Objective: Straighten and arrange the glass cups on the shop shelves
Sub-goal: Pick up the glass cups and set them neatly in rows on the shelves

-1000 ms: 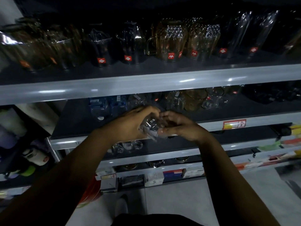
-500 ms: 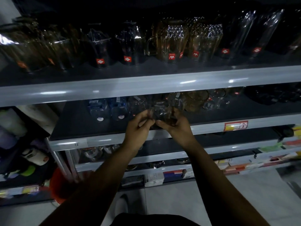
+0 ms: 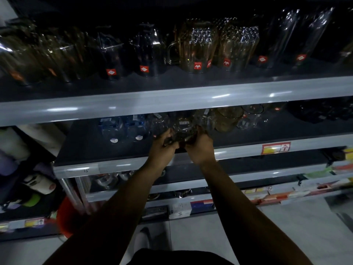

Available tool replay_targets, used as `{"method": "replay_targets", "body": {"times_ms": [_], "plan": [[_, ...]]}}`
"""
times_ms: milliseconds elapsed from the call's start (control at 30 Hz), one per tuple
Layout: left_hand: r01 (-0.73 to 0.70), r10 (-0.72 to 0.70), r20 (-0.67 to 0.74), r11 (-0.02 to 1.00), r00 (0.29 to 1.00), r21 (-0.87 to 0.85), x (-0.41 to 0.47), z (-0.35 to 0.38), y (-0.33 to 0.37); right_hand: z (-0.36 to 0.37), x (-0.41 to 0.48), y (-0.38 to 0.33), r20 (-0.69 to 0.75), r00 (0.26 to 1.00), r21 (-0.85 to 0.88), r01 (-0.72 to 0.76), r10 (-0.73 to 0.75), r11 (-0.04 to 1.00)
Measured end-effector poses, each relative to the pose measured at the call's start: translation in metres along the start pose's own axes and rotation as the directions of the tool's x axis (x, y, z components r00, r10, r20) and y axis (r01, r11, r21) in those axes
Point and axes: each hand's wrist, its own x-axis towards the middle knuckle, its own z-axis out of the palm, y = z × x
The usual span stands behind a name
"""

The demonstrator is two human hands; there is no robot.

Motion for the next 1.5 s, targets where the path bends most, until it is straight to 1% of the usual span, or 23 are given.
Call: {"method": "replay_targets", "body": {"times_ms": [100, 133, 167, 200, 233, 267, 300, 400, 500, 700, 900, 967, 1000, 1033, 1067, 1100, 1133, 1200, 1233, 1300, 1400, 1500], "plan": [[0.032, -0.031, -0.038, 0.999, 0.999, 0.044, 0.004, -0.002, -0.002, -0.004, 0.002, -0.002, 0.026, 1.0, -0.017, 0.0, 0.0, 1.0], [0.044, -0.043, -0.068, 0.999, 0.997, 0.02, 0.004, -0.003, -0.003, -0.006, 0.002, 0.0, 0.028, 1.0, -0.027, -0.002, 0.002, 1.0], [0.052, -0.058, -0.11, 0.997, 0.992, -0.057, 0.004, -0.004, -0.006, -0.008, 0.001, 0.003, 0.006, 1.0, -0.029, 0.003, -0.003, 1.0], [0.07, -0.098, -0.152, 0.981, 0.983, -0.181, 0.003, -0.005, -0.006, -0.011, 0.001, 0.006, -0.022, 1.0, -0.012, -0.008, 0.008, 1.0], [0.094, -0.15, -0.165, 0.948, 0.975, -0.303, 0.002, -0.005, -0.005, -0.014, -0.001, 0.008, -0.045, 0.999, 0.021, -0.018, 0.019, 1.0], [0.114, -0.188, -0.159, 0.915, 0.969, -0.387, 0.002, -0.004, -0.004, -0.015, -0.002, 0.009, -0.05, 0.998, 0.068, -0.041, 0.044, 0.997], [0.12, -0.196, -0.15, 0.905, 0.969, -0.408, 0.001, -0.001, -0.005, -0.015, -0.002, 0.01, -0.037, 0.997, 0.105, -0.061, 0.065, 0.993], [0.093, -0.159, -0.15, 0.924, 0.976, -0.372, 0.002, 0.008, -0.009, -0.008, -0.002, 0.007, 0.009, 0.998, 0.151, -0.07, 0.069, 0.986], [0.08, -0.133, -0.168, 0.954, 0.977, -0.289, 0.007, 0.011, -0.012, -0.003, 0.001, -0.001, 0.043, 0.995, 0.192, -0.094, 0.087, 0.977], [0.107, -0.146, -0.135, 0.96, 0.98, -0.258, 0.019, 0.013, -0.01, 0.0, 0.008, -0.01, 0.038, 0.991, 0.225, -0.135, 0.13, 0.965], [0.082, -0.104, -0.121, 0.981, 0.987, -0.177, 0.023, 0.014, -0.011, 0.001, 0.007, -0.01, 0.01, 0.994, 0.239, -0.104, 0.104, 0.965], [0.054, -0.069, -0.12, 0.991, 0.99, -0.122, 0.021, 0.011, -0.013, -0.002, 0.003, -0.006, -0.057, 0.997, 0.176, -0.036, 0.047, 0.984], [0.027, -0.038, -0.12, 0.995, 0.992, -0.091, 0.02, 0.008, -0.014, -0.005, 0.002, -0.004, -0.123, 0.992, 0.104, 0.033, -0.02, 0.994], [-0.012, 0.007, -0.115, 0.999, 0.993, -0.045, 0.019, 0.005, -0.015, -0.011, 0.003, -0.002, -0.19, 0.976, 0.002, 0.112, -0.11, 0.994], [-0.06, 0.063, -0.1, 0.998, 0.993, 0.025, 0.016, 0.002, -0.015, -0.017, 0.007, 0.0, -0.227, 0.954, -0.124, 0.173, -0.198, 0.977], [-0.112, 0.121, -0.077, 0.987, 0.99, 0.114, 0.014, -0.002, -0.016, -0.023, 0.011, 0.0, -0.217, 0.941, -0.249, 0.205, -0.261, 0.947], [-0.161, 0.176, -0.056, 0.967, 0.983, 0.198, 0.011, -0.006, -0.016, -0.029, 0.017, 0.0, -0.166, 0.946, -0.361, 0.205, -0.279, 0.91], [-0.226, 0.243, -0.023, 0.928, 0.97, 0.296, 0.007, -0.01, -0.019, -0.038, 0.026, 0.003, -0.038, 0.974, -0.518, 0.171, -0.222, 0.838], [-0.243, 0.26, -0.012, 0.917, 0.966, 0.315, 0.006, -0.012, -0.02, -0.04, 0.028, 0.006, 0.006, 0.981, -0.56, 0.163, -0.193, 0.812], [-0.267, 0.281, 0.0, 0.91, 0.96, 0.316, 0.003, -0.014, -0.023, -0.041, 0.026, 0.012, 0.034, 0.98, -0.583, 0.177, -0.194, 0.793], [-0.273, 0.283, 0.01, 0.914, 0.959, 0.3, -0.003, -0.016, -0.027, -0.041, 0.015, 0.021, 0.009, 0.972, -0.564, 0.198, -0.233, 0.802], [-0.281, 0.285, 0.028, 0.915, 0.958, 0.289, -0.009, -0.014, -0.029, -0.041, 0.004, 0.029, -0.042, 0.948, -0.533, 0.245, -0.315, 0.809]]}}
